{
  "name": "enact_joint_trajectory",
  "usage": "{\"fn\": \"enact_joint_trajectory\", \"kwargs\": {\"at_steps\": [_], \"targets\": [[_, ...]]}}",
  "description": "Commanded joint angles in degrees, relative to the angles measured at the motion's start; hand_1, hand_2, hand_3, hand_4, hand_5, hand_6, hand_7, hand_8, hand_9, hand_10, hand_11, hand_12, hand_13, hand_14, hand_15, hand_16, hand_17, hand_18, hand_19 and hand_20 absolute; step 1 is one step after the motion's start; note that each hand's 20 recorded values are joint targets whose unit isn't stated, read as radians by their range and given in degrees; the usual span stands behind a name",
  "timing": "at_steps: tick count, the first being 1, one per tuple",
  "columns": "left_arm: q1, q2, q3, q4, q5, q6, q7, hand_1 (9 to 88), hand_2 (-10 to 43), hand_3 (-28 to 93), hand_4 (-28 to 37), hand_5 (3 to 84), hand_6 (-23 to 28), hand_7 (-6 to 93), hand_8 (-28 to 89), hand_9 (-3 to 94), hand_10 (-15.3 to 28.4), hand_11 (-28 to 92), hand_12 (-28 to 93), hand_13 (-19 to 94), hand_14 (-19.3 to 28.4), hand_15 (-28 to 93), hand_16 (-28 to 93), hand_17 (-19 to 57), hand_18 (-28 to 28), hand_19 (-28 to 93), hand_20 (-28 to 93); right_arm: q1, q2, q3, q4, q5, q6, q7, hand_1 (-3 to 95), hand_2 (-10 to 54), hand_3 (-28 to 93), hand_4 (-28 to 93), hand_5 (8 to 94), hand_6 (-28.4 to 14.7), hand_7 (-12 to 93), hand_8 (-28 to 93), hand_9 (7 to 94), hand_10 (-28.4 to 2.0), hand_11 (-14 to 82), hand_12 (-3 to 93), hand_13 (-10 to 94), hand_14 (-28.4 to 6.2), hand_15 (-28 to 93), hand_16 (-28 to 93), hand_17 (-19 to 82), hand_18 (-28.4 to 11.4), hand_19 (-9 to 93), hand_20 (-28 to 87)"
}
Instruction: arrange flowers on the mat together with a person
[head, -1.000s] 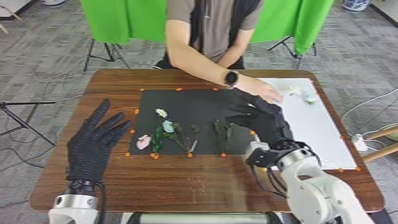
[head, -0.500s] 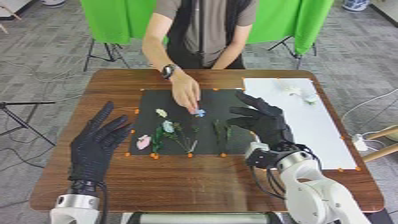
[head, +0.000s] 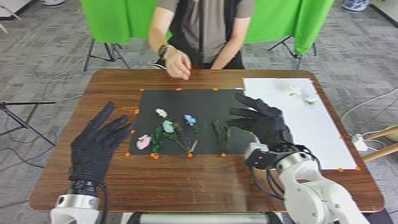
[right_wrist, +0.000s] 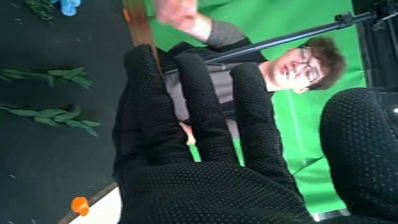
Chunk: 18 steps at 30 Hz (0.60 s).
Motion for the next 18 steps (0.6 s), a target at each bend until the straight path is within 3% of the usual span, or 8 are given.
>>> {"fn": "enact_joint_trajectory", "kwargs": {"at_steps": [1, 7, 9, 13, 17, 18], "targets": [[0.6, -0.05, 0.33, -0.19, -0.58, 0.51, -0.44, 18.5, 7.1, 76, -28.3, 31.9, 5.5, 9.7, -9, 35.3, 20.1, 21, 11, 28, 27.3, 45, -8, -6.3, 27.2, 62, -1, 0.5, 1.57, -0.43, -0.46, -3.86, 2.56, 0.83, 13.2, 10.9, 85, -28, 47.5, -0.4, 12, -13, 53.9, -18.6, 12.2, 11.3, 43, -22.9, 40, 10, 3, -20.5, 52, 20], [0.62, 0.09, 0.32, -0.33, -0.52, 0.5, -0.54, 18.6, 7.2, 76, -28.3, 32.2, 5.8, 9.9, -9, 35.4, 20.2, 21, 11, 28, 27.4, 45, -8, -6.3, 27.2, 62, -1, 3.17, 6.37, 0.46, -0.03, -14.52, 8.81, 3.87, 16.7, 8.5, 86, -28, 48.6, -0.8, 13, -14, 56.4, -19.4, 16.3, 11.7, 47, -22.1, 47, 9, 6, -21.3, 57, 21], [0.55, -0.11, 0.31, -0.45, -0.37, 0.46, -0.99, 18.7, 7.3, 76, -28.3, 32.2, 5.8, 9.9, -9, 35.4, 20.2, 22, 11, 28, 27.3, 45, -8, -6.3, 27.3, 62, -1, 4.36, 8.78, 0.64, 0.04, -20.83, 11.99, 7.53, 17.6, 7.3, 86, -28, 48.6, -0.9, 13, -14, 56.9, -19.4, 17.2, 11.8, 48, -21.7, 49, 8, 7, -21.5, 58, 21], [0.71, 1.27, 0.68, -0.74, -1.1, 1.12, -0.55, 18.6, 7.3, 76, -28.3, 32.2, 5.9, 9.9, -9, 35.5, 20.4, 22, 11, 28, 27.3, 46, -8, -6.2, 27.2, 62, -1, 9.89, 13.83, -2.01, 2.55, -35.08, 19.47, 18.82, 20.2, 5.1, 86, -28, 48.9, -0.9, 13, -14, 61.3, -19.9, 18.5, 11.7, 55, -20.3, 53, 7, 10, -21.7, 62, 21], [0.86, 1.56, 0.73, -1.08, -1.12, 1.33, -0.75, 18.8, 7.2, 76, -28.3, 32.2, 6.0, 9.9, -9, 35.5, 20.4, 22, 11, 28, 27.3, 46, -8, -6.2, 27.2, 63, -1, 11.85, 17.23, -1.4, 4.67, -43.51, 20.6, 25.52, 22.4, 2.7, 86, -28, 48.1, -0.7, 13, -14, 64.3, -19.8, 19.1, 11.9, 60, -19.0, 55, 7, 14, -22.2, 66, 21], [0.89, 1.38, 0.54, -1.09, -0.97, 1.08, -1.38, 18.8, 7.3, 76, -28.3, 32.2, 5.9, 9.9, -9, 35.5, 20.4, 22, 11, 28, 27.3, 46, -8, -6.2, 27.2, 63, -1, 12.2, 17.96, -1.32, 5.16, -45.17, 20.24, 27.24, 22.9, 2.3, 86, -28, 47.8, -0.6, 13, -14, 64.4, -19.7, 19.3, 12.0, 60, -18.6, 55, 7, 14, -22.4, 67, 21]]}}
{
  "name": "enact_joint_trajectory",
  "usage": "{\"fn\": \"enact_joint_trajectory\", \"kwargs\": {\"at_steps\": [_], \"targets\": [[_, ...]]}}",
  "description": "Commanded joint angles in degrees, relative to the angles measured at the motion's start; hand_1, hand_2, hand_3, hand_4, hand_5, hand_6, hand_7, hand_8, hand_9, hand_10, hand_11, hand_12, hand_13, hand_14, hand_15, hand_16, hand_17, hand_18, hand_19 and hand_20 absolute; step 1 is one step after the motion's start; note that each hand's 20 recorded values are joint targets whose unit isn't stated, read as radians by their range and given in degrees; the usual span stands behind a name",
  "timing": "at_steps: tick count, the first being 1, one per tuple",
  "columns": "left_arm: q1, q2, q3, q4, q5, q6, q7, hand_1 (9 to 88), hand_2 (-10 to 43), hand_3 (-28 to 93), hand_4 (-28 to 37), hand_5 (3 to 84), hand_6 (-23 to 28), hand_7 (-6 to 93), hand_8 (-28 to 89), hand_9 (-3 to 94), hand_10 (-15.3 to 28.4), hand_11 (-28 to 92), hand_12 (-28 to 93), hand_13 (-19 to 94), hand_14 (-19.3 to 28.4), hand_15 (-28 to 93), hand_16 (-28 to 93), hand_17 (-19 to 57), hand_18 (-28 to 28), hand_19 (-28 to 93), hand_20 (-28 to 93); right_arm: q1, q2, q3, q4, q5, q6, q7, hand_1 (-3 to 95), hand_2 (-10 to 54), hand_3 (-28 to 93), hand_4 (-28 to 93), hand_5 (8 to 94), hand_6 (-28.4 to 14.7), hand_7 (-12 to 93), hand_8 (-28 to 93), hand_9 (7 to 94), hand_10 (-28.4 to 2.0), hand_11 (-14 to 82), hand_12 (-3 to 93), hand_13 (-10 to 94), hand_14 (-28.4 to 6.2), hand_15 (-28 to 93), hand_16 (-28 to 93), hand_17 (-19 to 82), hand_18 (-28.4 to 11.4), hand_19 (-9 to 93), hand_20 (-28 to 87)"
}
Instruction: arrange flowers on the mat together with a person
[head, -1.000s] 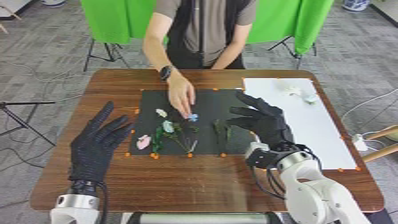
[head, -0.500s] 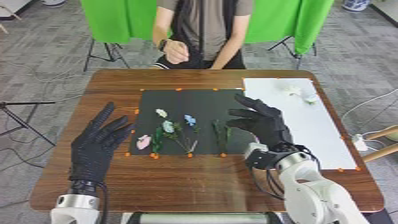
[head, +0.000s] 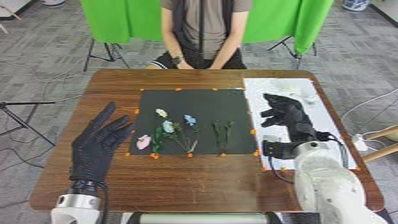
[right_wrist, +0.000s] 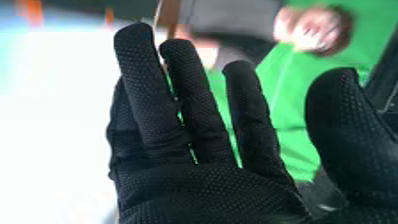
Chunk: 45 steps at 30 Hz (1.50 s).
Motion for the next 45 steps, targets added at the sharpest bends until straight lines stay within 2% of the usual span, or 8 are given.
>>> {"fn": "enact_joint_trajectory", "kwargs": {"at_steps": [1, 10, 14, 15, 21, 29, 33, 45], "targets": [[0.91, 1.03, 0.18, -0.65, -0.5, 0.82, -0.98, 18.9, 7.3, 76, -28.3, 32.3, 6.0, 10.0, -9, 35.5, 20.5, 22, 11, 28, 27.3, 46, -8, -6.2, 27.3, 63, -1, 7.36, 8.25, -0.03, 5.06, -17.49, 3.08, 13.17, 23.4, 1.9, 86, -28, 47.5, -0.5, 13, -13, 64.5, -19.6, 19.3, 12.0, 61, -18.3, 56, 7, 14, -22.6, 67, 21], [0.87, 1.37, -0.11, -1.14, -0.37, 0.71, -0.97, 18.9, 7.5, 76, -28.3, 32.3, 6.1, 10.2, -9, 35.4, 20.5, 22, 11, 28, 27.4, 46, -8, -6.2, 27.3, 63, -2, 19.07, 13.2, -7.04, 16.38, -27.0, -4.52, 22.2, 26.1, -0.7, 86, -28, 45.1, 0.4, 13, -13, 65.2, -18.6, 20.2, 12.3, 63, -16.7, 57, 7, 16, -22.8, 70, 18], [0.94, 0.47, -0.41, -1.32, 0.52, -0.05, -1.19, 19.0, 7.5, 76, -28.3, 32.3, 6.1, 10.2, -9, 35.5, 20.6, 22, 11, 28, 27.4, 46, -8, -6.2, 27.3, 63, -2, 25.71, 14.39, -11.91, 22.36, -28.93, -8.74, 24.48, 27.0, -1.8, 86, -28, 44.1, 0.9, 13, -14, 65.2, -18.3, 20.4, 12.3, 63, -16.2, 57, 7, 16, -22.9, 70, 17], [0.94, 2.87, 0.55, -1.4, -1.03, 1.35, 0.73, 18.9, 7.5, 76, -28.3, 32.3, 6.2, 10.2, -9, 35.5, 20.6, 22, 11, 28, 27.4, 46, -8, -6.2, 27.3, 63, -2, 27.3, 14.7, -13.22, 23.7, -29.18, -9.46, 24.84, 27.3, -2.0, 86, -28, 43.9, 0.9, 13, -14, 65.2, -18.2, 20.4, 12.3, 63, -16.1, 57, 7, 16, -22.9, 70, 17], [1.01, 3.54, 0.69, -1.77, -1.07, 1.44, 2.15, 19.1, 7.5, 76, -28.3, 32.3, 6.2, 10.3, -9, 35.4, 20.7, 23, 11, 28, 27.3, 46, -8, -6.2, 27.3, 63, -2, 34.89, 15.98, -20.6, 30.57, -33.57, -13.22, 25.36, 28.6, -3.3, 86, -28, 42.5, 1.4, 14, -14, 63.6, -17.5, 20.2, 12.3, 63, -15.1, 56, 7, 16, -22.5, 71, 15], [-0.25, 2.8, 0.42, -1.71, -0.69, -0.07, 1.24, 19.2, 7.4, 76, -28.3, 32.4, 6.3, 10.5, -9, 35.5, 20.8, 23, 11, 28, 27.3, 46, -8, -6.1, 27.3, 63, -2, 40.55, 15.29, -25.35, 37.24, -31.79, -19.01, 25.92, 29.1, -4.5, 87, -28, 33.2, 3.4, 14, -14, 59.4, -17.3, 21.5, 12.1, 61, -14.6, 57, 7, 15, -21.7, 70, 12], [0.3, 2.63, -0.08, -1.97, -0.76, -0.27, 0.57, 19.3, 7.4, 76, -28.3, 32.4, 6.3, 10.4, -9, 35.4, 20.8, 23, 11, 28, 27.3, 46, -8, -6.2, 27.3, 63, -3, 40.4, 14.53, -25.28, 38.27, -31.28, -24.67, 26.92, 29.4, -5.0, 87, -28, 32.9, 4.2, 15, -14, 58.3, -17.3, 21.4, 12.0, 61, -14.4, 57, 6, 15, -21.6, 70, 12], [-0.49, 2.58, -0.61, -1.76, -1.26, -1.3, -0.14, 19.4, 7.3, 76, -28.3, 32.5, 6.5, 10.4, -9, 35.5, 20.9, 23, 11, 28, 27.4, 46, -8, -6.2, 27.4, 64, -3, 41.5, 13.72, -26.48, 40.29, -31.33, -28.73, 24.74, 29.7, -5.5, 86, -28, 32.8, 6.2, 15, -14, 54.2, -17.0, 17.9, 11.6, 57, -14.3, 56, 6, 13, -21.5, 68, 11]]}}
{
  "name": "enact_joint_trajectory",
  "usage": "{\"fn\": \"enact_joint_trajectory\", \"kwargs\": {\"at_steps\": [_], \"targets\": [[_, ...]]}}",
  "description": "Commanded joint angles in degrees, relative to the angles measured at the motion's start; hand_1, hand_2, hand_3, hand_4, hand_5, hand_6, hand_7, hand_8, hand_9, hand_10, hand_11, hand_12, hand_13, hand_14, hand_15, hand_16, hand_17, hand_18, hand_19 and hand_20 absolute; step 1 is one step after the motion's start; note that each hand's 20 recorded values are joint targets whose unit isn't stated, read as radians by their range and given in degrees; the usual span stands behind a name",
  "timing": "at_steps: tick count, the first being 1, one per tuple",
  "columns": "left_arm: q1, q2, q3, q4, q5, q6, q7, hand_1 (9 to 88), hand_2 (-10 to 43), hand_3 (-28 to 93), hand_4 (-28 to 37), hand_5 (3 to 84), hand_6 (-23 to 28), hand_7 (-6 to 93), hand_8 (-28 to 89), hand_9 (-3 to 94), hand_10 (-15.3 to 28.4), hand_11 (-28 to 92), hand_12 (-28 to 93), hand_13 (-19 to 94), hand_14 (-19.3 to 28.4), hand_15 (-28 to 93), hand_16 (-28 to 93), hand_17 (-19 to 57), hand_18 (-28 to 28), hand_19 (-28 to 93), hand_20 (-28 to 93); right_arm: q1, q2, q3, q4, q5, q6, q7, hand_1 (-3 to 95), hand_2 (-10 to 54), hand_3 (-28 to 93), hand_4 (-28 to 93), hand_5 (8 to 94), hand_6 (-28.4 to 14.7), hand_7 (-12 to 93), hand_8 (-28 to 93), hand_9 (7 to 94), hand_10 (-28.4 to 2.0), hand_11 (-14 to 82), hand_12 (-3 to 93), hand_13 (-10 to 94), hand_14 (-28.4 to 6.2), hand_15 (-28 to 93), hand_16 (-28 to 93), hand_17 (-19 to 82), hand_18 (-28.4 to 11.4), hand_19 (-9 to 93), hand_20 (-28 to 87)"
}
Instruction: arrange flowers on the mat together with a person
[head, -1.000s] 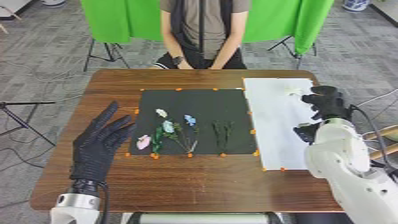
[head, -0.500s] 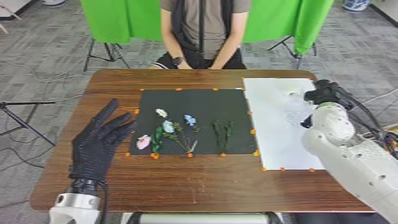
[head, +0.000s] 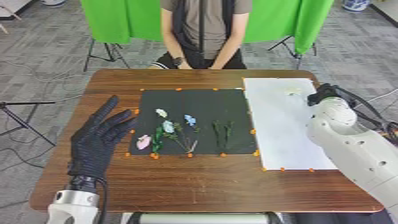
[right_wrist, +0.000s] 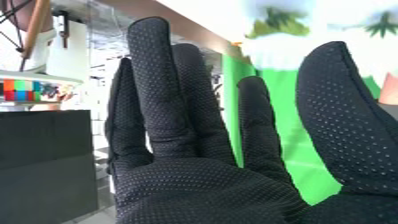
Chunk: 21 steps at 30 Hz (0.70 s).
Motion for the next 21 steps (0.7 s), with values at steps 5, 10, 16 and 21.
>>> {"fn": "enact_joint_trajectory", "kwargs": {"at_steps": [5, 10, 16, 21], "targets": [[-1.11, -0.55, 0.23, 0.31, -0.19, -1.46, -0.89, 19.4, 7.4, 76, -28.3, 32.5, 6.5, 10.5, -9, 35.6, 21.0, 23, 11, 28, 27.3, 46, -8, -6.2, 27.3, 64, -3, 3.18, -1.79, -2.61, 2.94, -1.47, -3.83, -3.9, 30.3, -5.6, 85, -28, 33.0, 7.2, 16, -15, 52.9, -16.4, 16.7, 11.6, 56, -14.1, 56, 5, 12, -21.8, 67, 11], [-0.77, -0.72, 0.13, 0.25, -0.18, -1.76, -1.47, 19.5, 7.4, 76, -28.3, 32.5, 6.6, 10.5, -9, 35.5, 21.0, 23, 11, 28, 27.4, 46, -8, -6.2, 27.3, 64, -3, 3.35, -2.51, -2.98, 3.38, -2.39, -5.52, -4.05, 31.2, -5.8, 84, -28, 34.7, 7.9, 17, -15, 52.7, -15.8, 16.4, 11.7, 56, -13.7, 55, 5, 12, -22.0, 67, 12], [-0.8, -0.68, 0.13, 0.21, -0.17, -1.77, -1.36, 19.6, 7.4, 76, -28.3, 32.6, 6.7, 10.4, -9, 35.5, 21.0, 24, 11, 28, 27.4, 46, -8, -6.2, 27.3, 64, -3, 2.98, -3.01, -3.9, 4.55, -4.03, -5.84, -2.26, 39.9, -7.8, 83, -28, 57.2, 6.0, 15, -15, 68.2, -11.4, 15.3, 12.1, 66, -9.8, 48, 9, 18, -20.7, 69, 12], [-0.6, -0.49, 0.21, 0.01, -0.25, -1.7, -0.92, 19.6, 7.5, 76, -28.3, 32.6, 6.7, 10.3, -9, 35.5, 21.0, 24, 11, 28, 27.4, 46, -8, -6.2, 27.3, 64, -3, 1.55, -3.49, -3.41, 4.27, -5.94, -5.43, -2.81, 55.3, -9.5, 71, -28, 81.1, 4.0, 16, -3, 89.3, -6.7, 6.2, 26.1, 78, -4.3, 38, 26, 25, -16.6, 76, 9]]}}
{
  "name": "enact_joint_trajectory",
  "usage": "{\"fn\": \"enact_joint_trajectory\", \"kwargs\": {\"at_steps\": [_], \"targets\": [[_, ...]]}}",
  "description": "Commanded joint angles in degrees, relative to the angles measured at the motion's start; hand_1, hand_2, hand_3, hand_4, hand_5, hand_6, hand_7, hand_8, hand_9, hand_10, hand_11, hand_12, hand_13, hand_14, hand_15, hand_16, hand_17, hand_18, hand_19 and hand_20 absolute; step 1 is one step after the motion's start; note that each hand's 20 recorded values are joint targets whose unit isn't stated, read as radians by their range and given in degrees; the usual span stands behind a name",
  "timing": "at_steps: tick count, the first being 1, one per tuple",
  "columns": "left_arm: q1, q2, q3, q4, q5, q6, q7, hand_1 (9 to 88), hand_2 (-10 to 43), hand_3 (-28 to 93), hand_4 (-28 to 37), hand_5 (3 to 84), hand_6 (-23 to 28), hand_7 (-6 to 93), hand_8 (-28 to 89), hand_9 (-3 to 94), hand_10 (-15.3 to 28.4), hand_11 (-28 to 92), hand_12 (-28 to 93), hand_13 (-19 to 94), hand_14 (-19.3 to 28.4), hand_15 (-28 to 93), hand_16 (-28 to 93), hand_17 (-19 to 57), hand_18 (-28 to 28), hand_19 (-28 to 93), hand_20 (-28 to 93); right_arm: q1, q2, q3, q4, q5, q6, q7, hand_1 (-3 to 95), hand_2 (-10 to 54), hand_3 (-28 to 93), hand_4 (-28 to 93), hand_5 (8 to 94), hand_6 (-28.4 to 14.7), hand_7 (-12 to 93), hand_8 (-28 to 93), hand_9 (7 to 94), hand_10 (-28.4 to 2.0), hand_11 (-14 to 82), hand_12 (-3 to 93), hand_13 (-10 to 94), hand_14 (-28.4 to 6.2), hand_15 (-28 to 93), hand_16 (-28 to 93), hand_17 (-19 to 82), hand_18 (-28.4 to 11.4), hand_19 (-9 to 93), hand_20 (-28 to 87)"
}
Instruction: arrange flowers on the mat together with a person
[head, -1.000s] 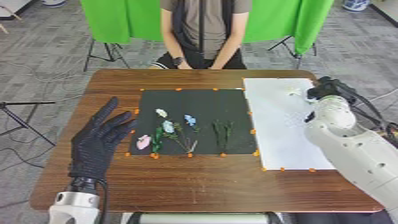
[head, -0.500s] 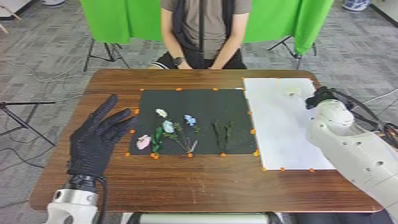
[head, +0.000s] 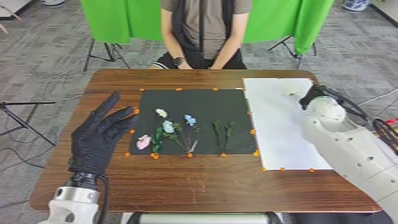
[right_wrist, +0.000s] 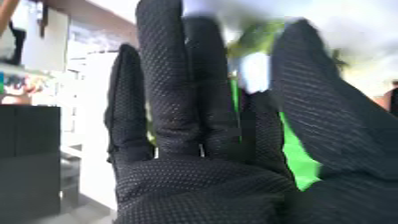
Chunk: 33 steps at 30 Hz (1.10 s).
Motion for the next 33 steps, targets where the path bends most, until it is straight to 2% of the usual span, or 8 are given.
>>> {"fn": "enact_joint_trajectory", "kwargs": {"at_steps": [1, 7, 12, 15, 18, 24, 29, 33], "targets": [[0.78, -0.33, 0.11, -0.13, -0.16, -0.58, -0.18, 19.6, 7.5, 76, -28.3, 32.6, 6.7, 10.3, -9, 35.5, 21.0, 23, 11, 28, 27.4, 46, -8, -6.2, 27.3, 64, -3, -2.45, -1.09, 0.13, 0.18, -3.24, 0.0, 0.4, 56.6, -9.5, 70, -28, 83.2, 3.9, 16, -2, 92.0, -6.4, 6.1, 28.1, 81, -3.6, 38, 27, 26, -16.0, 77, 9], [1.86, -0.34, -0.47, -0.52, -0.38, 0.13, 0.6, 19.5, 7.4, 76, -28.3, 32.7, 6.8, 10.3, -9, 35.5, 21.0, 24, 11, 28, 27.4, 46, -8, -6.2, 27.4, 64, -3, -7.43, -2.09, 4.7, -8.59, -8.47, 7.26, -0.52, 57.5, -9.5, 71, -28, 85.4, 3.5, 16, -1, 93.6, -6.9, 10.9, 28.6, 83, -2.7, 39, 28, 28, -15.4, 80, 7], [2.6, -0.55, -0.9, -0.68, -0.54, 0.38, 0.68, 19.5, 7.4, 76, -28.3, 32.8, 6.9, 10.2, -9, 35.6, 21.0, 24, 11, 28, 27.5, 46, -8, -6.2, 27.4, 64, -4, -9.88, -5.51, 7.46, -18.23, -11.38, 7.72, -4.97, 57.1, -9.5, 72, -28, 85.7, 3.1, 16, -1, 93.7, -7.2, 12.1, 28.4, 83, -3.4, 41, 27, 28, -15.8, 81, 7], [2.63, -0.33, -0.69, -0.71, -0.63, 0.54, 1.06, 19.5, 7.4, 76, -28.3, 32.8, 6.9, 10.2, -9, 35.6, 20.9, 24, 11, 28, 27.4, 46, -8, -6.2, 27.4, 64, -4, -9.99, -8.69, 7.03, -21.46, -9.59, 6.27, -8.68, 57.1, -9.5, 72, -28, 85.7, 2.9, 16, -1, 93.7, -7.4, 12.2, 28.5, 83, -3.6, 41, 27, 28, -15.9, 81, 7], [2.2, -0.28, -0.53, -0.61, -0.53, 0.44, 0.97, 19.5, 7.4, 76, -28.3, 32.8, 6.9, 10.1, -9, 35.6, 20.9, 24, 11, 28, 27.4, 46, -8, -6.2, 27.4, 64, -4, -10.01, -12.1, 5.92, -22.76, -6.58, 3.88, -11.76, 56.9, -9.5, 73, -28, 85.5, 2.6, 16, 0, 93.7, -7.5, 11.9, 28.8, 83, -3.9, 42, 27, 28, -16.3, 81, 6], [1.88, -0.46, -0.59, -0.46, -0.46, 0.33, 0.56, 19.5, 7.3, 76, -28.3, 32.9, 6.9, 10.3, -9, 35.7, 21.0, 24, 11, 28, 27.4, 46, -8, -6.2, 27.4, 64, -4, -10.42, -17.01, 2.63, -20.84, -7.18, 0.98, -15.16, 56.3, -9.5, 73, -28, 84.8, 2.6, 16, 0, 93.7, -7.8, 11.9, 29.2, 81, -4.6, 43, 27, 26, -16.7, 82, 6], [1.84, 0.07, -0.31, -0.49, -0.74, 0.94, 0.71, 19.5, 7.4, 76, -28.3, 32.9, 7.0, 10.3, -9, 35.7, 21.1, 24, 11, 28, 27.4, 46, -8, -6.2, 27.4, 64, -4, -10.95, -17.66, 1.7, -19.71, -6.32, -1.87, -14.67, 55.7, -9.5, 73, -28, 83.9, 2.8, 16, -1, 93.7, -7.8, 11.9, 29.6, 80, -5.0, 46, 25, 25, -16.8, 82, 6], [2.04, 0.27, -0.28, -0.44, -0.92, 1.11, 0.83, 19.6, 7.4, 76, -28.3, 33.0, 7.1, 10.2, -9, 35.7, 21.1, 24, 11, 28, 27.4, 46, -8, -6.1, 27.3, 64, -4, -11.75, -17.18, 2.19, -19.71, -6.37, -4.34, -14.24, 53.3, -9.5, 73, -28, 79.3, 2.6, 14, -3, 90.8, -8.3, 11.9, 29.6, 76, -6.3, 49, 21, 22, -17.2, 80, 6]]}}
